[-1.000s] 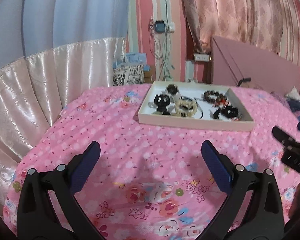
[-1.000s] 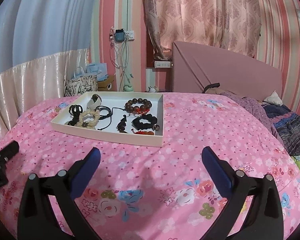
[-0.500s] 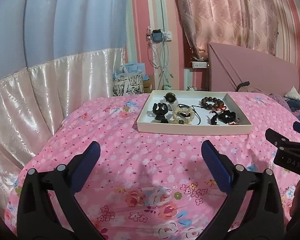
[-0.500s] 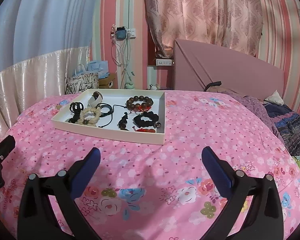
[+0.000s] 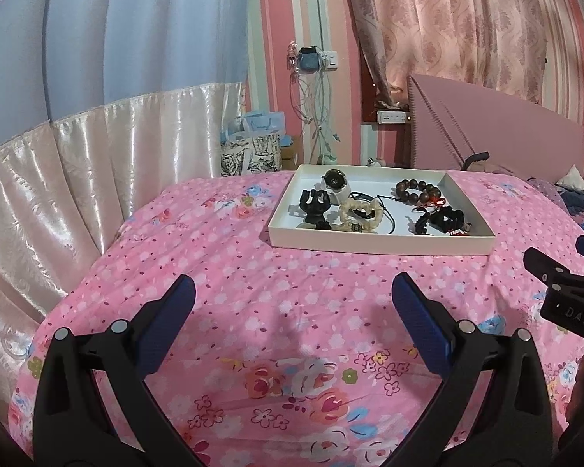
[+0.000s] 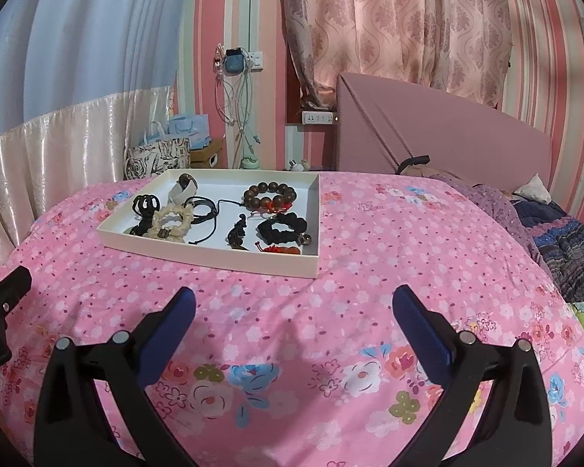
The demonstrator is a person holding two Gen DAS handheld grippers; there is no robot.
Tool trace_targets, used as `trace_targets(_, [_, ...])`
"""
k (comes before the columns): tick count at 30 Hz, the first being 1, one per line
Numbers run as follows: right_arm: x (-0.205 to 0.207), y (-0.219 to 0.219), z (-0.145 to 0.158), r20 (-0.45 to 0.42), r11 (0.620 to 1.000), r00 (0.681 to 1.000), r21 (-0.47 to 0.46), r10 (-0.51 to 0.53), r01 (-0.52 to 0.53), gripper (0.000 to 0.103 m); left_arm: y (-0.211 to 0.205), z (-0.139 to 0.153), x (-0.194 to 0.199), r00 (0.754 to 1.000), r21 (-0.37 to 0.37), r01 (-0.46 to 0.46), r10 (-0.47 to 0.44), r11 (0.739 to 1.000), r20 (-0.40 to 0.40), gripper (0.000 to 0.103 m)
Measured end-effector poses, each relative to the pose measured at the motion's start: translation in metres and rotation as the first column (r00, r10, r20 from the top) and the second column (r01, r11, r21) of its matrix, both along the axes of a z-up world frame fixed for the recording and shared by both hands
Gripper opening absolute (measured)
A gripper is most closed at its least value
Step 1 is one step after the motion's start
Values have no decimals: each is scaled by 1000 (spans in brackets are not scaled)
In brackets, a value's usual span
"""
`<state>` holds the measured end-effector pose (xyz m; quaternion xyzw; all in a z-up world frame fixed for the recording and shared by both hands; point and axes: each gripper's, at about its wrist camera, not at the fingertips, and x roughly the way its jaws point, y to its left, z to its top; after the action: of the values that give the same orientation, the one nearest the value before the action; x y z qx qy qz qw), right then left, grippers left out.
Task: Organize jewelry
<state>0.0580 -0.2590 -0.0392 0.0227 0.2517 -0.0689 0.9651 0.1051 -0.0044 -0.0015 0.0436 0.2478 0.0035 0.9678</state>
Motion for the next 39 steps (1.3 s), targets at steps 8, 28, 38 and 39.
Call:
trace_targets(8, [1,-1,-2,-8,1000,1000,0,-2,2,101,3,0,1,1000,-4,-18,18,1000,1,100])
trace_targets(28, [1,-2,-3,-12,1000,1000,0,-4,4,101,1,0,1,1000,13,-22,22,1000,-2,100])
trace_targets(38, [2,-2,-3,-13,1000,1000,-1,-4,4,101,2,-1,1,1000,20,-23,23,1000,-1,100])
trace_targets(39, [1,-2,-4,-13,1000,1000,-1,-5,5,101,1,-1,1,1000,22,-23,23,1000,-1,100])
